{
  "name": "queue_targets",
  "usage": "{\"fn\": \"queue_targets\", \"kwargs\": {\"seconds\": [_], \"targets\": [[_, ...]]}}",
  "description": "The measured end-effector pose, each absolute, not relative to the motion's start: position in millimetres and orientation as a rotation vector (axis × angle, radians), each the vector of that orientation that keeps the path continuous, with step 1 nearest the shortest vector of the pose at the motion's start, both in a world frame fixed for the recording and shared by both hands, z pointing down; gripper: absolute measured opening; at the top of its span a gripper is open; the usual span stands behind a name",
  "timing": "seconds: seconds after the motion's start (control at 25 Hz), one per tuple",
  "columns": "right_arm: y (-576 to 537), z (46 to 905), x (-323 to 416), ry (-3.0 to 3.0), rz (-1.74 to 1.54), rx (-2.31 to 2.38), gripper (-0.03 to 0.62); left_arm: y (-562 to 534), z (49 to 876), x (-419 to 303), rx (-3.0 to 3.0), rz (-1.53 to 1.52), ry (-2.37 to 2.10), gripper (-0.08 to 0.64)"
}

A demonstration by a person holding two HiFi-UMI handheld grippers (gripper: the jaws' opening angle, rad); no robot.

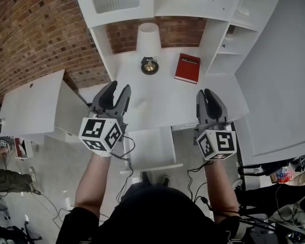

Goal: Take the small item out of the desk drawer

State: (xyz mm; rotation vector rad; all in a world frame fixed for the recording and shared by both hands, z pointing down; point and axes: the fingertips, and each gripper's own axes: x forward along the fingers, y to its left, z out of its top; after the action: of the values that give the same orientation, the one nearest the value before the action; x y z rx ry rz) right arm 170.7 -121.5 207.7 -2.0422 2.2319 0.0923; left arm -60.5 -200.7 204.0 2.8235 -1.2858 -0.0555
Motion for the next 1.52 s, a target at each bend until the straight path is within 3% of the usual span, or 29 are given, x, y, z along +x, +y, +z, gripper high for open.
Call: {"fn": "queue_targets", "kwargs": {"seconds": [0.44,1.52], "targets": [[-109,170,144,2.291,0.258,-1.998,0.066,-170,154,-83,2.873,-0.208,-1.354,0.143],[-98,168,144,2.288,0.263,-2.019,0.058,-164,152,-94,2.862,-0.219,-1.377,0.135]]}}
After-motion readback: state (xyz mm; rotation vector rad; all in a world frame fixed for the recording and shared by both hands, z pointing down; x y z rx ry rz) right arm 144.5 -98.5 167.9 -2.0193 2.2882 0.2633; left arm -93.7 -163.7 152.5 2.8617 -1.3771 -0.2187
